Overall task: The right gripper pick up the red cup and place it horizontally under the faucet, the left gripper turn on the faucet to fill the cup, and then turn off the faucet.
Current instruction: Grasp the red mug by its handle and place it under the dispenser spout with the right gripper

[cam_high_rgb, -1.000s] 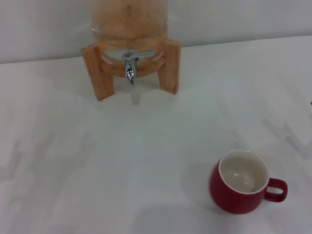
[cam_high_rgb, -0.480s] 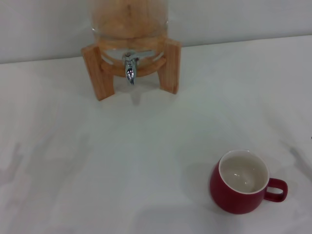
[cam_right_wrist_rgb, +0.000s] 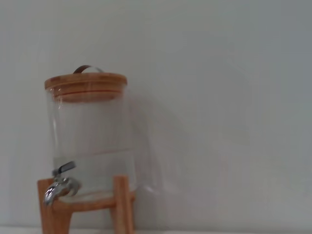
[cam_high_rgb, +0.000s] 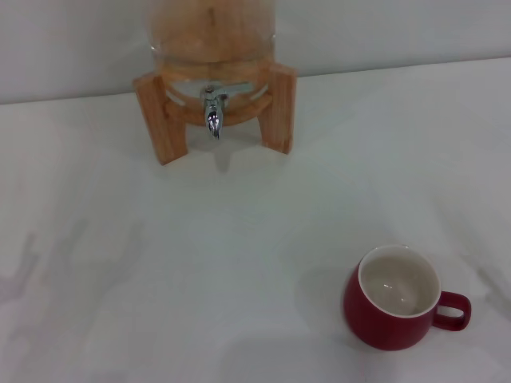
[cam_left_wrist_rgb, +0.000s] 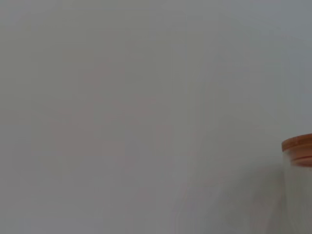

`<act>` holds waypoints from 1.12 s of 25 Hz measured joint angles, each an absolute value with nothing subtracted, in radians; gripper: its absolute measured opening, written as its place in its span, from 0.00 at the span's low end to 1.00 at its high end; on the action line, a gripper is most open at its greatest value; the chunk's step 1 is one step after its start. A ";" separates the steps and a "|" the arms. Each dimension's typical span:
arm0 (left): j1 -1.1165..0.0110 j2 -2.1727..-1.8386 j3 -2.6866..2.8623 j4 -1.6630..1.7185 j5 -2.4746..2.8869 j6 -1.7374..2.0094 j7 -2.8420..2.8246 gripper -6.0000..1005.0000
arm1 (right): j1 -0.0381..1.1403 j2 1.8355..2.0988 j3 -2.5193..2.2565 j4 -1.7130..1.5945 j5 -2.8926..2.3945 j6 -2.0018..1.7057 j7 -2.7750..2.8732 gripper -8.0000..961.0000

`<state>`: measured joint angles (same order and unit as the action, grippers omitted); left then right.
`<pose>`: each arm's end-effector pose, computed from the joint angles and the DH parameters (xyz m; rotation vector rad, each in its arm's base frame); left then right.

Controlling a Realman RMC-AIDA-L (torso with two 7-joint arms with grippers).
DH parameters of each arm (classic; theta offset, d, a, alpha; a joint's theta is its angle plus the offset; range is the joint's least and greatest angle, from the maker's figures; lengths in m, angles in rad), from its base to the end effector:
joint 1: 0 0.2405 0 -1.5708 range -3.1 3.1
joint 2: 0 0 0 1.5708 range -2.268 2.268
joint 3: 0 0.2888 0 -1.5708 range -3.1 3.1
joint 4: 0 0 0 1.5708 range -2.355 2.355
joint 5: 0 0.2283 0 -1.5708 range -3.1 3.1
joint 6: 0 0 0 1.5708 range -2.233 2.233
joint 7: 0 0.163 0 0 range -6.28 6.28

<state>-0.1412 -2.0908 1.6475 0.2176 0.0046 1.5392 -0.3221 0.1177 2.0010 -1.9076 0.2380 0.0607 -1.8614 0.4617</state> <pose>-0.3761 0.2644 -0.0134 -1.5745 -0.4051 -0.9315 0.4295 0.1572 0.0066 -1.7931 0.5733 0.8371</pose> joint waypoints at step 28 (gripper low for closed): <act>-0.144 -2.094 1.647 0.221 0.005 1.540 -0.303 0.84 | 0.084 2.003 -1.957 0.245 -0.096 -1.857 0.453 0.85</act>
<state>-0.1442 -2.0939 1.6474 0.2208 0.0045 1.5405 -0.3028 0.0837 2.0028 -1.9567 0.2446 -0.0961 -1.8569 0.4527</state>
